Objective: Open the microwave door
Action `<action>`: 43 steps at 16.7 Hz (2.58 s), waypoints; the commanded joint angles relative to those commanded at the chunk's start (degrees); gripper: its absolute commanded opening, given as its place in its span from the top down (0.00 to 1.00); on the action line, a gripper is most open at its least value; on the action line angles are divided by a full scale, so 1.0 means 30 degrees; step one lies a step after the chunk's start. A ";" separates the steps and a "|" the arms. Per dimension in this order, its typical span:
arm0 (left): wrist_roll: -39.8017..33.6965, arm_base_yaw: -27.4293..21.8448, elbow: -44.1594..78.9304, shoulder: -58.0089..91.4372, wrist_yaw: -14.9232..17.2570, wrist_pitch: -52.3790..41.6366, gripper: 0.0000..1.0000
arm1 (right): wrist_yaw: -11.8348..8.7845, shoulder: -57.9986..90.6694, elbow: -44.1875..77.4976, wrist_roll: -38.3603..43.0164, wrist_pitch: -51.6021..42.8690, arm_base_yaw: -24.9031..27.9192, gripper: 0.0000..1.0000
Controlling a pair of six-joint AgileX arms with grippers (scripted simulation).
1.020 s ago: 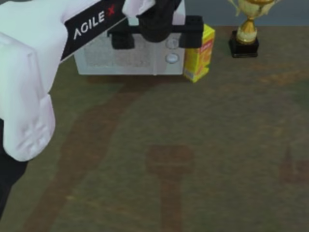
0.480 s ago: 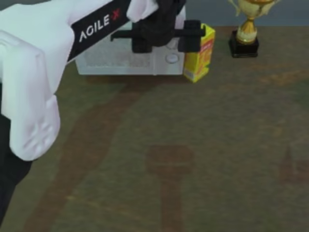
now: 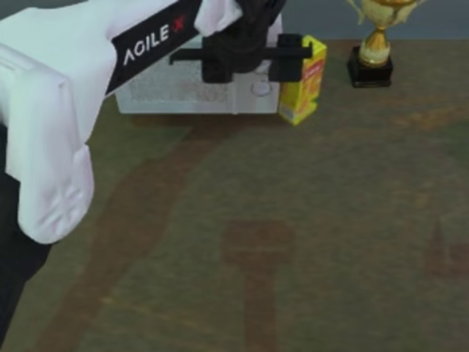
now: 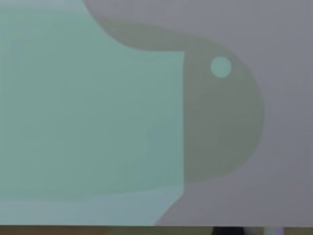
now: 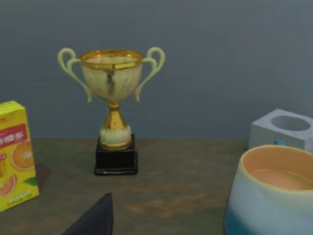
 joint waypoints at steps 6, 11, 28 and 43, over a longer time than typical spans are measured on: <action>-0.0291 -0.0573 -0.1880 -0.0935 0.0093 0.0629 1.00 | 0.0000 0.0000 0.0000 0.0000 0.0000 0.0000 0.00; -0.0555 -0.0575 -0.4077 -0.2381 -0.0286 0.1536 1.00 | 0.0000 0.0000 0.0000 0.0000 0.0000 0.0000 0.00; -0.0556 -0.0575 -0.4080 -0.2383 -0.0286 0.1537 1.00 | 0.0000 0.0000 0.0000 0.0000 0.0000 0.0000 0.00; 0.0892 -0.0493 -0.6722 -0.3870 0.0382 0.2894 1.00 | 0.0000 0.0000 0.0000 0.0000 0.0000 0.0000 0.00</action>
